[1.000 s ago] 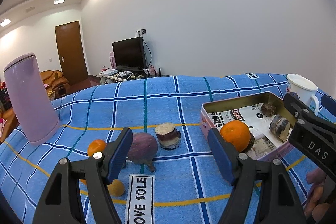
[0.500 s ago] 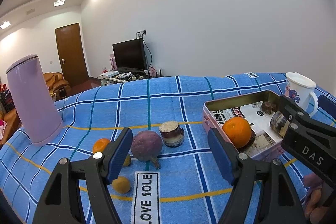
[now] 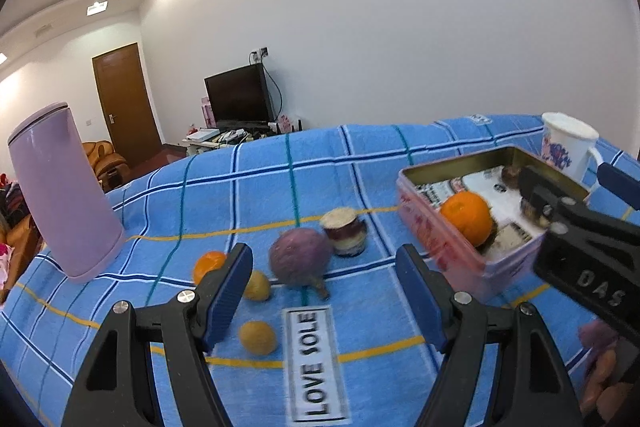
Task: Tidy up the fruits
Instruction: 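Withdraw both open grippers from the pink tin, then move both tools back toward the remaining fruits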
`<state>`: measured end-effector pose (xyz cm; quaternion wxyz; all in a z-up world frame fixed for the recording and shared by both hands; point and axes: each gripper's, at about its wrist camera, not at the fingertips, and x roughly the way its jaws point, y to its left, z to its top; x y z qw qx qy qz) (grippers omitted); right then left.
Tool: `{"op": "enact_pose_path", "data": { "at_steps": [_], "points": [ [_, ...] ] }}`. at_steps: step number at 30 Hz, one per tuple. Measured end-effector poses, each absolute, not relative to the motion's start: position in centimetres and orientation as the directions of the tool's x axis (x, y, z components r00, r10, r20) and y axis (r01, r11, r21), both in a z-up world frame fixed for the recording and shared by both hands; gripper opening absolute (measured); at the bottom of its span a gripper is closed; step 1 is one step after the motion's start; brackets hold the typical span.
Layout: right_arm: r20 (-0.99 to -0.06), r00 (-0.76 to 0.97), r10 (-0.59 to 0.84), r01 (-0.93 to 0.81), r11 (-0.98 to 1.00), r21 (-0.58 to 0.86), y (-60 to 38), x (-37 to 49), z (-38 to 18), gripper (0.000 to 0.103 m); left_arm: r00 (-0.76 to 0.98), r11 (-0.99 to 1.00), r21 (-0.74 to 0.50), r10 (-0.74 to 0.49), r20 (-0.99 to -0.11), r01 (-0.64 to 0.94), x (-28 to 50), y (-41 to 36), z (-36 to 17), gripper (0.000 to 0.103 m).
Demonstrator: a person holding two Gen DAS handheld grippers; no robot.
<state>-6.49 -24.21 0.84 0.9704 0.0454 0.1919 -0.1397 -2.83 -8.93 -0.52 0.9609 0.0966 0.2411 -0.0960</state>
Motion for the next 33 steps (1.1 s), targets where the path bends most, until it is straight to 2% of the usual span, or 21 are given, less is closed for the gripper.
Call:
{"op": "enact_pose_path", "data": {
  "at_steps": [7, 14, 17, 19, 21, 25, 27, 33],
  "points": [
    [-0.413, 0.883, -0.221, 0.272, 0.960, 0.069, -22.8, -6.3, 0.5, 0.099, 0.859, 0.961, 0.185, -0.088, -0.504, 0.207, -1.3, -5.9, -1.0, 0.075],
    [-0.413, 0.895, -0.166, 0.207, 0.977, 0.056, -20.5, -6.1, 0.4, 0.095, 0.835, 0.974, 0.110, -0.108, -0.540, 0.198, 0.5, -1.6, -1.2, 0.075],
    [-0.436, 0.893, -0.114, 0.150, 0.987, 0.049, -19.0, -5.6, 0.2, 0.091, 0.819, 0.987, 0.076, -0.073, -0.568, 0.141, 2.1, 1.2, -1.4, 0.075],
    [-0.451, 0.890, -0.068, 0.106, 0.993, 0.060, -18.2, -5.3, 0.0, 0.087, 0.815, 0.993, 0.076, -0.033, -0.578, 0.094, 3.1, 2.8, -1.4, 0.075],
    [-0.472, 0.882, -0.018, 0.058, 0.996, 0.069, -17.3, -4.9, -0.2, 0.076, 0.814, 0.996, 0.071, -0.001, -0.581, 0.052, 3.8, 4.4, -1.2, 0.075],
    [-0.536, 0.838, 0.099, -0.052, 0.993, 0.102, -14.9, -3.6, -1.0, 0.067, 0.817, 0.998, 0.064, 0.032, -0.576, 0.006, 4.5, 6.5, -0.6, 0.075],
    [-0.567, 0.810, 0.154, -0.103, 0.987, 0.121, -13.7, -2.9, -1.5, 0.055, 0.822, 0.997, 0.081, 0.058, -0.566, -0.015, 4.6, 7.1, -0.4, 0.075],
    [-0.652, 0.704, 0.281, -0.243, 0.958, 0.151, -9.1, -0.5, -3.0, 0.039, 0.804, 0.997, 0.074, 0.040, -0.594, 0.005, 5.1, 7.8, -0.5, 0.075]
  ]
}}
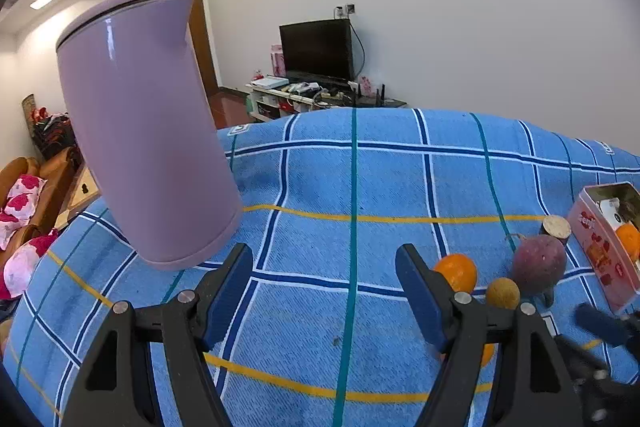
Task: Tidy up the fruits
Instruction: 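Move both tools back toward the remaining fruits, then grasp an orange with the left gripper while the right gripper grasps a small brown round fruit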
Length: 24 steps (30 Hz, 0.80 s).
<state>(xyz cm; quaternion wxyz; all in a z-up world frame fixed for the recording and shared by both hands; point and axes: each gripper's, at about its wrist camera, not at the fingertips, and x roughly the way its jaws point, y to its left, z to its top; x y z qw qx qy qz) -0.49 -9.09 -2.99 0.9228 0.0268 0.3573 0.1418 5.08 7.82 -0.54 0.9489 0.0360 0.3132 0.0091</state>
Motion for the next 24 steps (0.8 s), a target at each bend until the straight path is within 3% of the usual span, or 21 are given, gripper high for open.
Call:
{"op": "enact_pose_path", "data": {
  "at_steps": [8, 14, 23, 24],
  "points": [
    [-0.741, 0.602, 0.298, -0.288, 0.946, 0.146, -6.2, 2.1, -4.8, 0.029, 0.792, 0.993, 0.060, -0.044, -0.609, 0.101, 4.2, 7.2, 0.2, 0.075],
    [-0.743, 0.574, 0.343, -0.289, 0.934, 0.208, -7.0, 2.6, -5.2, 0.029, 0.759, 0.986, 0.035, -0.105, -0.642, 0.165, 4.2, 6.1, -0.5, 0.075],
    [-0.603, 0.762, 0.236, -0.126, 0.968, 0.219, -12.8, -0.4, -2.6, 0.029, 0.689, 0.943, 0.013, -0.234, -0.686, 0.333, 3.4, 2.7, -1.8, 0.075],
    [-0.596, 0.769, 0.231, -0.113, 0.967, 0.228, -13.2, -0.4, -2.5, 0.029, 0.683, 0.943, 0.028, -0.219, -0.697, 0.331, 3.6, 2.5, -2.3, 0.069]
  ]
}}
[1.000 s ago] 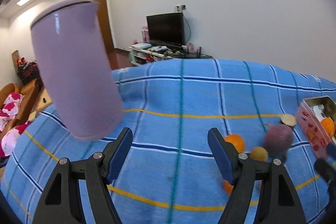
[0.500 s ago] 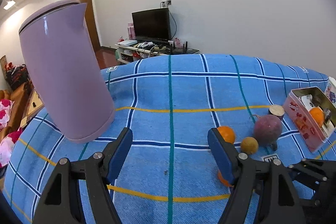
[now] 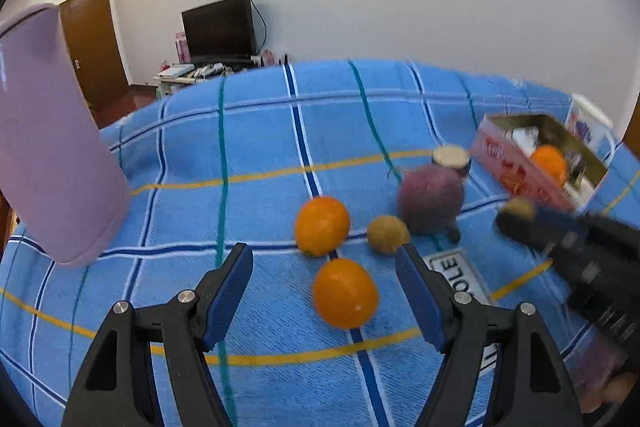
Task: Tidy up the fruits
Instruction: 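Grasp an orange with the left gripper while the right gripper grasps a small brown round fruit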
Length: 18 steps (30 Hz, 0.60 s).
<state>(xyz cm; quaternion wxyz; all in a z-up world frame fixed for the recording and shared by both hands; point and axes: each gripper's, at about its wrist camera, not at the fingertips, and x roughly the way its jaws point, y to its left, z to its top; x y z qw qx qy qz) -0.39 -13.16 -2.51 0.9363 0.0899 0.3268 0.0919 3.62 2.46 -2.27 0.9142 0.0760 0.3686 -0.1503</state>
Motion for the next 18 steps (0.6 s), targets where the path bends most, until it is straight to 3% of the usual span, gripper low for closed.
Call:
{"op": "enact_pose_path", "data": {
  "at_steps": [2, 4, 6, 12, 18],
  "points": [
    [-0.590, 0.774, 0.228, -0.102, 0.966, 0.239, -13.6, -0.2, -2.4, 0.029, 0.666, 0.941, 0.046, -0.202, -0.718, 0.334, 4.0, 2.1, -3.1, 0.054],
    [-0.594, 0.770, 0.232, -0.102, 0.964, 0.245, -13.8, -0.1, -2.4, 0.029, 0.641, 0.937, 0.035, -0.211, -0.738, 0.348, 4.3, 2.0, -3.8, 0.049],
    [-0.598, 0.766, 0.236, -0.109, 0.964, 0.241, -13.5, 0.0, -2.5, 0.029, 0.627, 0.935, 0.024, -0.219, -0.747, 0.355, 4.4, 1.9, -4.0, 0.037],
    [-0.580, 0.785, 0.217, -0.123, 0.972, 0.198, -13.0, -0.5, -2.2, 0.029, 0.662, 0.958, -0.028, -0.219, -0.717, 0.286, 4.7, 3.8, -3.5, 0.037],
    [-0.499, 0.828, 0.258, -0.162, 0.960, 0.228, -13.5, -1.5, -1.1, 0.029, 0.801, 0.969, -0.076, -0.236, -0.550, 0.233, 3.0, 5.4, -0.5, 0.037]
  ]
}}
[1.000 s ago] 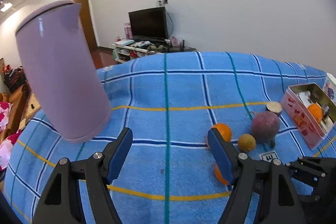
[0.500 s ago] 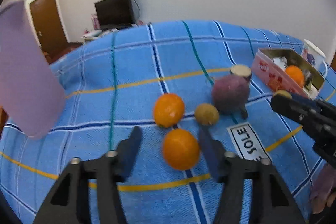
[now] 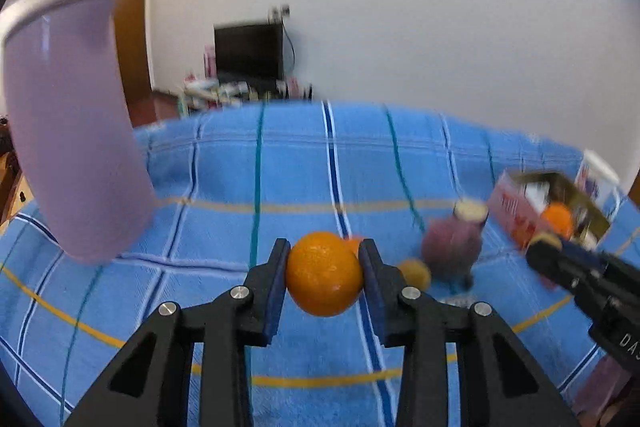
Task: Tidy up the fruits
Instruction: 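Grasp an orange with the left gripper while the right gripper grasps a small brown round fruit, then carry the orange and brown fruit into the pink tin and open both grippers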
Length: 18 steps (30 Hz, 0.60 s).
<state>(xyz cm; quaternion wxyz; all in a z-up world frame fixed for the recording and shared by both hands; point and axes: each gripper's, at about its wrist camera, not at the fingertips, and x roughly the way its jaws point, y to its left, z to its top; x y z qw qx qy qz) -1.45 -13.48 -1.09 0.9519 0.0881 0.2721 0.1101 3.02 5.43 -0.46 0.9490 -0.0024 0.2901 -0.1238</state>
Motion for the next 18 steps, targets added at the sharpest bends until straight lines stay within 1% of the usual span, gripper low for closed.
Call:
{"op": "enact_pose_path", "data": {
  "at_steps": [3, 11, 15, 18],
  "points": [
    [-0.464, 0.844, 0.268, -0.179, 0.957, 0.228, -13.6, -2.1, -0.4, 0.029, 0.831, 0.966, -0.097, -0.255, -0.494, 0.239, 2.4, 5.7, 0.3, 0.037],
    [-0.422, 0.889, 0.178, -0.141, 0.983, 0.119, -14.0, -2.5, 1.0, 0.029, 0.838, 0.941, -0.123, -0.336, -0.431, 0.314, 1.3, 4.4, 0.5, 0.037],
    [-0.403, 0.904, 0.143, -0.122, 0.989, 0.078, -15.4, -2.8, 1.5, 0.029, 0.834, 0.943, -0.116, -0.330, -0.442, 0.312, 1.1, 3.6, 0.2, 0.037],
    [-0.415, 0.904, 0.105, -0.090, 0.994, 0.057, -17.4, -2.7, 1.1, 0.029, 0.832, 0.948, -0.098, -0.312, -0.460, 0.302, 1.2, 2.6, 0.1, 0.037]
  ]
}}
